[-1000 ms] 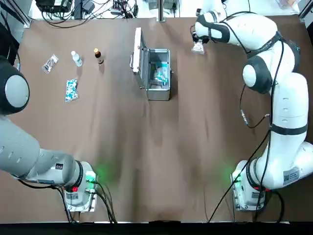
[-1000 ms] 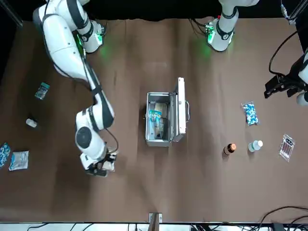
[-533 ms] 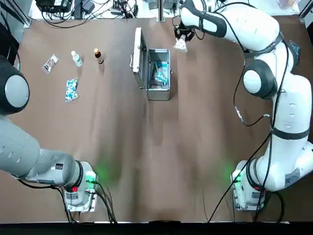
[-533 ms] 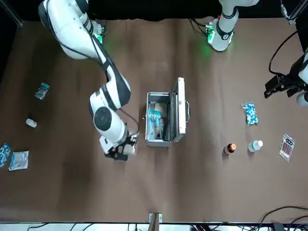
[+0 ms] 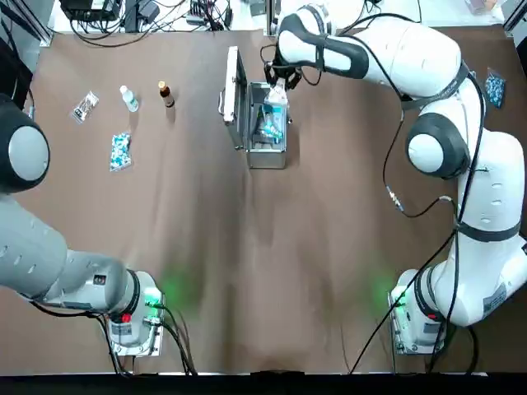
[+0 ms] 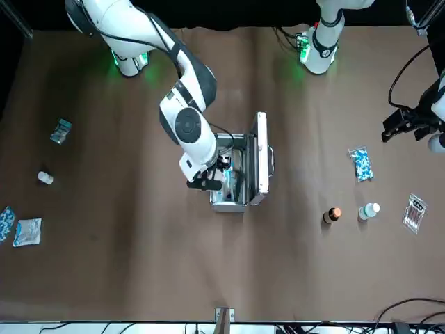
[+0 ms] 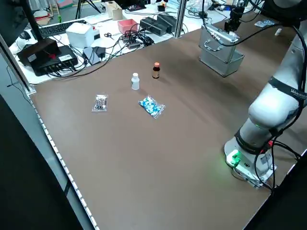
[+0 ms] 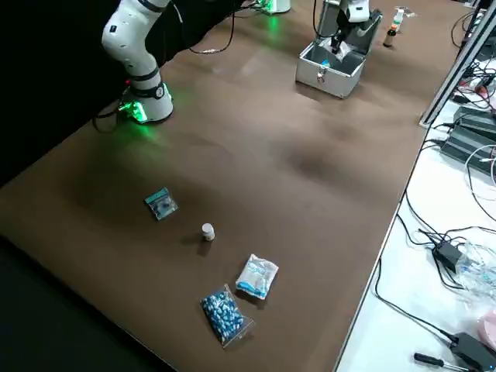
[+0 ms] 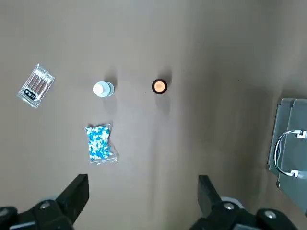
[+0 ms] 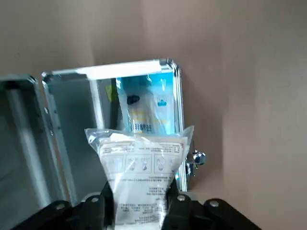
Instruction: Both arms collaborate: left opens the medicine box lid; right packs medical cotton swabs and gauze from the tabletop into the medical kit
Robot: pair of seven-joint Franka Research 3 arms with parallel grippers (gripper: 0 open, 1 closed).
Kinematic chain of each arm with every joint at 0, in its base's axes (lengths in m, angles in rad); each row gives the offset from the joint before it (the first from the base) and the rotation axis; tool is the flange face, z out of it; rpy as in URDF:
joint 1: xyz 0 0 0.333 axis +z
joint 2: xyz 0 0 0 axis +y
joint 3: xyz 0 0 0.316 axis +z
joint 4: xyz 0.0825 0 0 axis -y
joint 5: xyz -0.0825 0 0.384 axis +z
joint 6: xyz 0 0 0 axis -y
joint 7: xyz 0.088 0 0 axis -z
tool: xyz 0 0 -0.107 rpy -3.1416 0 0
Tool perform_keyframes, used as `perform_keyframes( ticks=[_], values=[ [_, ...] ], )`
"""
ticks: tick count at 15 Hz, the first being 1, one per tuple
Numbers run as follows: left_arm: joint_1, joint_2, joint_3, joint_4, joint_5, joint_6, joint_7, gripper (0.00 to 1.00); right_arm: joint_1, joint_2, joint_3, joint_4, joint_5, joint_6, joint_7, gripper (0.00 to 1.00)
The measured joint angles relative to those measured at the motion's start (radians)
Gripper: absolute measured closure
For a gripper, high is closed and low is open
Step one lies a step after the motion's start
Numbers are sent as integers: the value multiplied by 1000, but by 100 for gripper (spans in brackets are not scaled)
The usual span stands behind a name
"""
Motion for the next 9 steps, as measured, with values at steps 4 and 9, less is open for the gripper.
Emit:
perform_keyframes(
  ticks=[4, 9],
  values=[
    [0, 0, 0, 0, 0, 0, 0, 0, 6, 8, 0, -21, 0, 10, 2, 41],
    [0, 0, 0, 0, 0, 0, 0, 0, 10, 8, 0, -22, 1, 13, 2, 1]
  ],
)
